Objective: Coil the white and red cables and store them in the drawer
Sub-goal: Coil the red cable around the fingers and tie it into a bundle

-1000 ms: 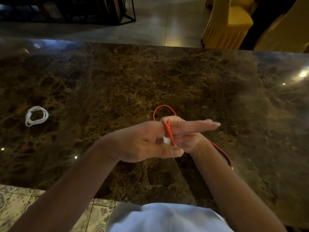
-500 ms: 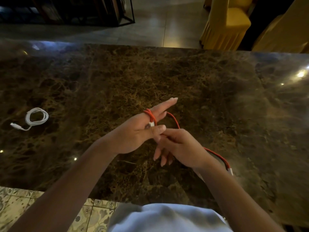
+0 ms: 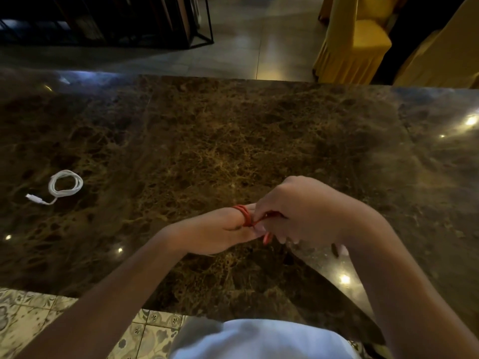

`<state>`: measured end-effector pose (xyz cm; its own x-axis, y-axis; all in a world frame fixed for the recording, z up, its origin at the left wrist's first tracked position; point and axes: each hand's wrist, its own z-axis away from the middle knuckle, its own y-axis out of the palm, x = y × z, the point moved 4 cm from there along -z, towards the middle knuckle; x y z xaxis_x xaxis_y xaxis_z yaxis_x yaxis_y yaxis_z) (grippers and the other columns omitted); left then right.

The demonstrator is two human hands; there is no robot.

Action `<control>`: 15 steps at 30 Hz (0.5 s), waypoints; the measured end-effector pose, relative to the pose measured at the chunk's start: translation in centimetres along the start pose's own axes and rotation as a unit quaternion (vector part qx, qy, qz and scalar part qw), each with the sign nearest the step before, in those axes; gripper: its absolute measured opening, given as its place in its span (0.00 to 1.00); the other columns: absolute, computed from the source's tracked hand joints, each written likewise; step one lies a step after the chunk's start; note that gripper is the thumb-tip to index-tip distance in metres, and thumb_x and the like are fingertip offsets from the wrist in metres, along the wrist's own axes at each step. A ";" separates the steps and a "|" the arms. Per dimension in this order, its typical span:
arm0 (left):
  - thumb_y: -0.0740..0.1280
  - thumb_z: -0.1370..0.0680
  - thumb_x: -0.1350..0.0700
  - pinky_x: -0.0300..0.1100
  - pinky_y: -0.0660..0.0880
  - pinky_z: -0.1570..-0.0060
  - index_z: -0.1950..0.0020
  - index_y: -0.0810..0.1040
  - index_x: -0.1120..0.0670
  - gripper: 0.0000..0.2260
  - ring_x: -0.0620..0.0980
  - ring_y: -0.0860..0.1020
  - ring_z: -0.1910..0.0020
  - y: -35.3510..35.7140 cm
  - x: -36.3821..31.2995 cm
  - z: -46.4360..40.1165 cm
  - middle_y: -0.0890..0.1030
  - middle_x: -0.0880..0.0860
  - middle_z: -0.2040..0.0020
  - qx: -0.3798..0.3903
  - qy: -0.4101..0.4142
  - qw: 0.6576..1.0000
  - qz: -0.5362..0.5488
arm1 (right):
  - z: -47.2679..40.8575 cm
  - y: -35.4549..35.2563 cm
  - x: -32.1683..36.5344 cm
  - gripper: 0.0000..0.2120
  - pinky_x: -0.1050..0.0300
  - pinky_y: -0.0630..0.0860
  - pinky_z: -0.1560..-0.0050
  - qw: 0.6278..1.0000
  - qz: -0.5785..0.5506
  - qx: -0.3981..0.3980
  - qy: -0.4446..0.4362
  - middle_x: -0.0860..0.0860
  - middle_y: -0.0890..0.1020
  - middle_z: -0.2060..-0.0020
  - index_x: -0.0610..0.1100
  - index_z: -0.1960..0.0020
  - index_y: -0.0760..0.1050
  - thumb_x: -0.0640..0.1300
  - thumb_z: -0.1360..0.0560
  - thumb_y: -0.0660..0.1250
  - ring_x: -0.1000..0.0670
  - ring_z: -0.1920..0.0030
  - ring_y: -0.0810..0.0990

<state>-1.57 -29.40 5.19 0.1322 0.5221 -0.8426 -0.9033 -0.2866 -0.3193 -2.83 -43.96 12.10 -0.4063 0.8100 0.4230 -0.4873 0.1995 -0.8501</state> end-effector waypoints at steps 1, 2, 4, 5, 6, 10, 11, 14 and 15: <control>0.61 0.13 0.57 0.26 0.69 0.40 0.42 0.77 0.38 0.12 0.26 0.75 0.42 0.3 0.0 -0.3 0.76 0.22 0.47 -0.008 -0.009 1.000 -0.011 | 0.0 -0.4 0.1 0.07 0.60 0.80 0.59 1.000 0.006 0.000 -0.006 0.56 0.84 0.66 0.54 0.51 0.82 0.50 0.18 0.66 0.61 0.68 0.81; 0.62 0.13 0.56 0.26 0.70 0.44 0.47 0.77 0.38 0.12 0.26 0.76 0.47 0.5 0.0 -0.5 0.78 0.23 0.51 -0.014 -0.006 0.999 -0.037 | 0.0 -0.7 0.2 0.06 0.59 0.81 0.59 1.000 0.005 0.001 -0.016 0.56 0.84 0.67 0.54 0.52 0.82 0.49 0.19 0.67 0.61 0.67 0.81; 0.63 0.14 0.54 0.30 0.74 0.44 0.50 0.80 0.43 0.09 0.32 0.80 0.51 1.0 0.1 -0.6 0.82 0.31 0.54 -0.017 0.001 0.998 -0.063 | -0.3 -1.1 0.3 0.05 0.60 0.79 0.58 0.999 -0.013 0.013 -0.050 0.57 0.83 0.69 0.53 0.53 0.83 0.48 0.20 0.69 0.62 0.62 0.81; 0.63 0.14 0.53 0.36 0.75 0.37 0.44 0.83 0.48 0.08 0.36 0.81 0.45 1.3 0.1 -0.7 0.85 0.37 0.48 -0.017 0.014 0.998 -0.058 | -0.6 -1.2 0.4 0.05 0.61 0.79 0.57 0.997 -0.030 0.026 -0.073 0.58 0.82 0.69 0.52 0.53 0.83 0.48 0.20 0.70 0.61 0.61 0.81; 0.64 0.14 0.53 0.40 0.72 0.29 0.35 0.82 0.52 0.11 0.39 0.79 0.36 1.5 -0.3 -0.7 0.84 0.43 0.38 -0.020 0.033 0.998 -0.049 | -0.9 -1.2 0.3 0.04 0.62 0.78 0.56 0.993 -0.056 0.040 -0.098 0.58 0.83 0.67 0.51 0.52 0.84 0.48 0.20 0.71 0.61 0.60 0.82; 0.64 0.14 0.59 0.44 0.62 0.20 0.26 0.77 0.57 0.16 0.41 0.69 0.23 1.3 -1.8 -0.1 0.75 0.50 0.24 -0.018 0.118 0.991 -0.059 | -2.7 -1.1 -0.8 0.06 0.67 0.76 0.59 0.955 -0.241 0.061 -0.162 0.49 0.86 0.63 0.40 0.50 0.84 0.43 0.20 0.72 0.55 0.63 0.83; 0.63 0.14 0.59 0.43 0.60 0.19 0.26 0.77 0.57 0.16 0.40 0.68 0.22 1.0 -1.9 0.2 0.74 0.50 0.23 -0.014 0.126 0.990 -0.055 | -3.1 -0.9 -1.4 0.07 0.66 0.75 0.64 0.935 -0.307 0.058 -0.166 0.44 0.84 0.66 0.37 0.50 0.83 0.42 0.21 0.72 0.54 0.68 0.81; 0.62 0.14 0.63 0.42 0.60 0.20 0.25 0.75 0.59 0.17 0.42 0.67 0.21 0.2 -2.6 1.2 0.73 0.51 0.22 0.027 0.148 0.988 -0.014 | -4.1 0.1 -3.2 0.14 0.65 0.63 0.78 0.873 -0.461 0.034 -0.158 0.45 0.76 0.75 0.38 0.53 0.81 0.50 0.25 0.75 0.54 0.78 0.70; 0.62 0.15 0.64 0.42 0.62 0.21 0.25 0.74 0.61 0.17 0.43 0.68 0.21 0.1 -2.7 1.5 0.73 0.52 0.22 0.045 0.153 0.987 0.017 | -4.4 0.7 -3.5 0.16 0.65 0.60 0.79 0.859 -0.487 0.034 -0.154 0.49 0.74 0.76 0.40 0.55 0.80 0.54 0.27 0.76 0.56 0.80 0.68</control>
<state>-2.65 -29.62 8.08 0.2049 0.2430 -0.9481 -0.9405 -0.2195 -0.2595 1.68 -44.20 8.63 0.0410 0.0909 0.9950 -0.7518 0.6587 -0.0292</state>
